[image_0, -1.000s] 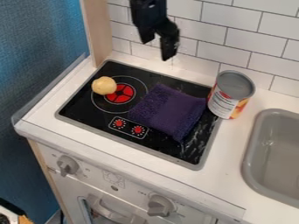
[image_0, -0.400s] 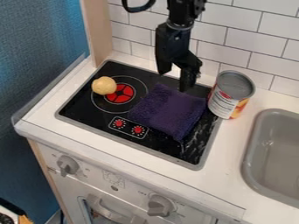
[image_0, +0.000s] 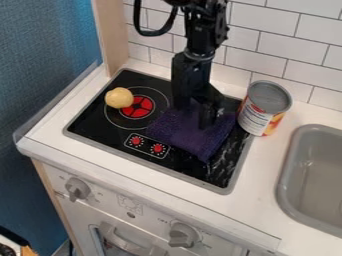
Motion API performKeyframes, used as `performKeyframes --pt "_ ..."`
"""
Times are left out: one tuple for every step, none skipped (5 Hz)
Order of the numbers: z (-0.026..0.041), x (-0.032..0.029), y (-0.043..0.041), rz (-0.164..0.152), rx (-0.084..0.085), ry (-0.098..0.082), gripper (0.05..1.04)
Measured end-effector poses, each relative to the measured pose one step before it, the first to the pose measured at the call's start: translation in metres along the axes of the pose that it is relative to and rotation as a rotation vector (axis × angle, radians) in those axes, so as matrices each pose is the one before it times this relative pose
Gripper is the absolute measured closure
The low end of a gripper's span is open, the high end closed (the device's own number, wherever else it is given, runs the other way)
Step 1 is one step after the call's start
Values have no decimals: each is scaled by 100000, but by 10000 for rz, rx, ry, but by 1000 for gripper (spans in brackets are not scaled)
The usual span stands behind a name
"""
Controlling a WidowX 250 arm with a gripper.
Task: Moved the violet towel on top of the left burner
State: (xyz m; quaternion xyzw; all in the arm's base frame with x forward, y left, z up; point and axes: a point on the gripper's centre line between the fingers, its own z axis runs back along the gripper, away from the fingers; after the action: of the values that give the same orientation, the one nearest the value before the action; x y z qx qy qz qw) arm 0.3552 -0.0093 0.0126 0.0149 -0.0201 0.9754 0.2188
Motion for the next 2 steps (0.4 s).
performKeyframes --pt "-1409 346 -248 239 110 -63 84" --pt "-521 -472 -780 328 139 210 85"
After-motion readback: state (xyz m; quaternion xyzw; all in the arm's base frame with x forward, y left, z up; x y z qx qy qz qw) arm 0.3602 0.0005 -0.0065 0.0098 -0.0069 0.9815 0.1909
